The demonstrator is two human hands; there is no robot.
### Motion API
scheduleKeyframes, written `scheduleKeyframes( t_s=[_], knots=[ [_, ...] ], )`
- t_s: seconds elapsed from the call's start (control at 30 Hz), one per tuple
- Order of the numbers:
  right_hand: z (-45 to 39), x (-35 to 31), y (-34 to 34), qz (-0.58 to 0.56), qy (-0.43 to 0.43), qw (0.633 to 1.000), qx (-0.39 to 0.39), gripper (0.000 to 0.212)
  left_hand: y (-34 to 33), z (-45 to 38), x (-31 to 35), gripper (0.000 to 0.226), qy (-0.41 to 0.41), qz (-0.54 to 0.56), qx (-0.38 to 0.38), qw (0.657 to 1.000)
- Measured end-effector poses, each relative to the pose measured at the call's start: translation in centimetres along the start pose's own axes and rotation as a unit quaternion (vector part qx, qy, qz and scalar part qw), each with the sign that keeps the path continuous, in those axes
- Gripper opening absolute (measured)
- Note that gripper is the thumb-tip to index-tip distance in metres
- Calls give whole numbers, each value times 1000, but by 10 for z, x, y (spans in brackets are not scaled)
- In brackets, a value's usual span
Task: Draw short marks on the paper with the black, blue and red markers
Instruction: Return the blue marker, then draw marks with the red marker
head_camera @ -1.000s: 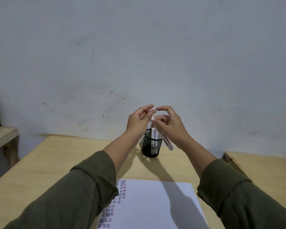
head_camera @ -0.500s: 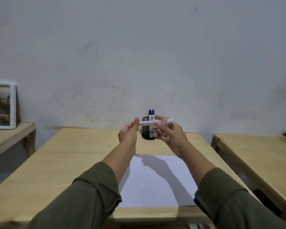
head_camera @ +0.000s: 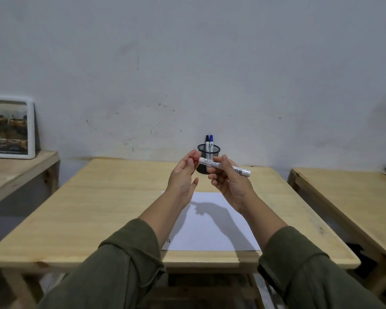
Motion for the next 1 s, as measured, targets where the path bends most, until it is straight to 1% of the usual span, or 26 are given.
scheduleKeyframes(
  t_s=[0.07, 0.13, 0.27, 0.53, 0.6, 0.63, 0.73, 0.8, 0.87, 0.93, 1.0],
  knots=[
    [0, -1, -3, -6, -3, 1000, -5, 21, 2, -3, 1, 25, 8, 22, -13, 1000],
    [0, 0, -7, -8, -3, 1000, -13, 17, 6, -5, 1, 24, 5, 33, -2, 999],
    [-2, 3, -18, 8, 15, 999, -29, 15, 14, -5, 7, 23, -13, 31, 64, 997],
    [-7, 19, -26, 18, 31, 998, -51, 14, 46, -4, 22, 25, -8, 42, 145, 988],
    [-7, 21, -22, 15, 24, 999, -46, 15, 60, -3, 27, 20, -14, 30, 166, 986],
    [-7, 23, -19, 13, 18, 999, -40, 16, 66, -2, 30, 17, -21, 9, 182, 983],
    [-7, 31, -16, 17, 3, 999, -31, 16, 84, 6, 31, 25, -54, -118, 224, 966],
    [-7, 39, -16, 32, -11, 999, -33, 13, 94, 8, 27, 21, -66, -186, 238, 951],
    [-7, 47, -16, 49, -24, 998, -38, 13, 107, 8, 22, 16, -71, -263, 254, 928],
    [-7, 54, -16, 60, -31, 997, -41, 14, 120, 7, 16, 8, -67, -345, 265, 898],
    [-7, 58, -15, 68, -37, 996, -42, 12, 129, 3, 11, 9, -61, -413, 262, 870]
  ],
)
Point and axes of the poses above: each hand's wrist, its own z-axis away from the middle knuckle, its own y-axis out of the back of the hand, x = y × z, the point moved 3 cm from there along -z, towards the middle knuckle, and after that the axes turned 7 degrees about z, right-handed, at the moved point
